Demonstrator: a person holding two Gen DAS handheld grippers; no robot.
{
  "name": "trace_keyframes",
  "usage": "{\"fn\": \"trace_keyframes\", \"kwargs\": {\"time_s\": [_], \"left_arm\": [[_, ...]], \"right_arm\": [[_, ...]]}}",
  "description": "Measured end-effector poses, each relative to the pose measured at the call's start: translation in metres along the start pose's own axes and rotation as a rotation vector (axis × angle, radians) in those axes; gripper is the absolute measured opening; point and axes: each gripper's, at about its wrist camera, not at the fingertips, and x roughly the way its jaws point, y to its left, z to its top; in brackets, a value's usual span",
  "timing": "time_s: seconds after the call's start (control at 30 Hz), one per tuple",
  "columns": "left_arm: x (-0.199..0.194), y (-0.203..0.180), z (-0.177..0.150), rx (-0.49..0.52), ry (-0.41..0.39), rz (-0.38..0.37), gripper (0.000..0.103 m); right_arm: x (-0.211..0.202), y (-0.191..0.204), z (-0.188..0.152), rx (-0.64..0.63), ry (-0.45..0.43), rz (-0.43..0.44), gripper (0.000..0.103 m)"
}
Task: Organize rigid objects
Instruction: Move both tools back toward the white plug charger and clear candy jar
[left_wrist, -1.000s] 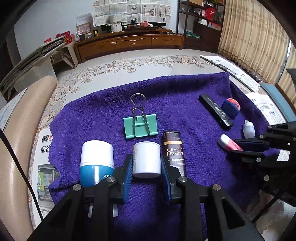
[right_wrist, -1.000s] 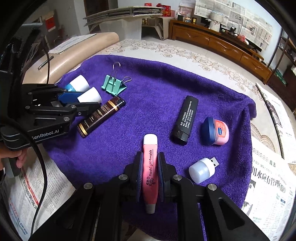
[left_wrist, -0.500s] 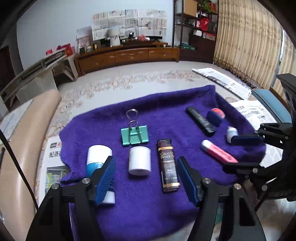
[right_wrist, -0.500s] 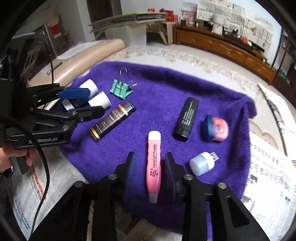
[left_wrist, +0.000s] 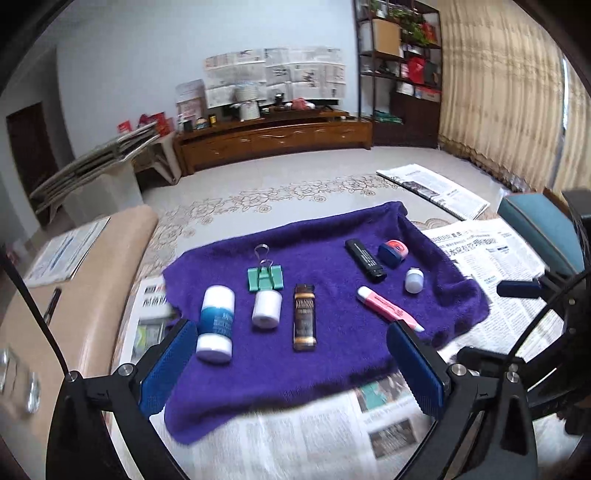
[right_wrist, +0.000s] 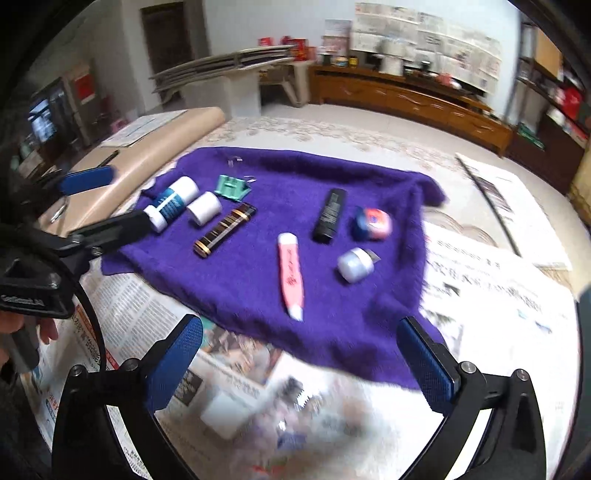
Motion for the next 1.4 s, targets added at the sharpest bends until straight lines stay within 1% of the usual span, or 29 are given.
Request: {"fn": "trace_keyframes", "kwargs": {"time_s": [0.13,0.2,0.37,0.47,0.57,0.7,0.77,1.0,1.1,1.23,1.4], "left_arm": [[-0.016,0.006,-0.017,-0.077,0.016,-0.035,0.103],[-0.022,0.011,-0.029,-0.117,0.015,-0.048,0.103],[-0.023,0.01,-0.059,-0.154,0.043,-0.069,0.103],[-0.016,0.001,-0.073,-0.144,0.08,-0.078,0.103],[-0.012,-0.014,-0.078,-0.124,0.093,-0.084,0.103],[-0.012,-0.035,-0.082,-0.067,0.08,-0.073,0.103],[-0.009,-0.042,-0.085,-0.057,0.088,-0.073,0.103],[0.011,-0.068,-0.087,-0.01,0.121,-0.061,0.103],[0.017,-0.075,-0.088,-0.009,0.132,-0.081,0.103],[0.028,-0.084,-0.09,-0.012,0.157,-0.096,0.103],[0.038,-0.096,-0.092,0.012,0.175,-0.082,0.102]], "right_arm": [[-0.025,-0.013,-0.02,0.11,-0.031,-0.022,0.103],[-0.038,-0.018,-0.031,0.15,-0.047,-0.05,0.103],[-0.067,-0.039,-0.06,0.258,-0.093,-0.101,0.103],[-0.075,-0.045,-0.074,0.287,-0.095,-0.12,0.103],[-0.078,-0.048,-0.082,0.299,-0.088,-0.124,0.103],[-0.081,-0.047,-0.086,0.258,-0.101,-0.134,0.103],[-0.081,-0.051,-0.088,0.259,-0.09,-0.146,0.103],[-0.084,-0.069,-0.093,0.307,-0.091,-0.132,0.103],[-0.088,-0.074,-0.093,0.328,-0.096,-0.123,0.103],[-0.093,-0.077,-0.092,0.339,-0.111,-0.112,0.103],[-0.098,-0.079,-0.091,0.344,-0.119,-0.103,0.103]]}}
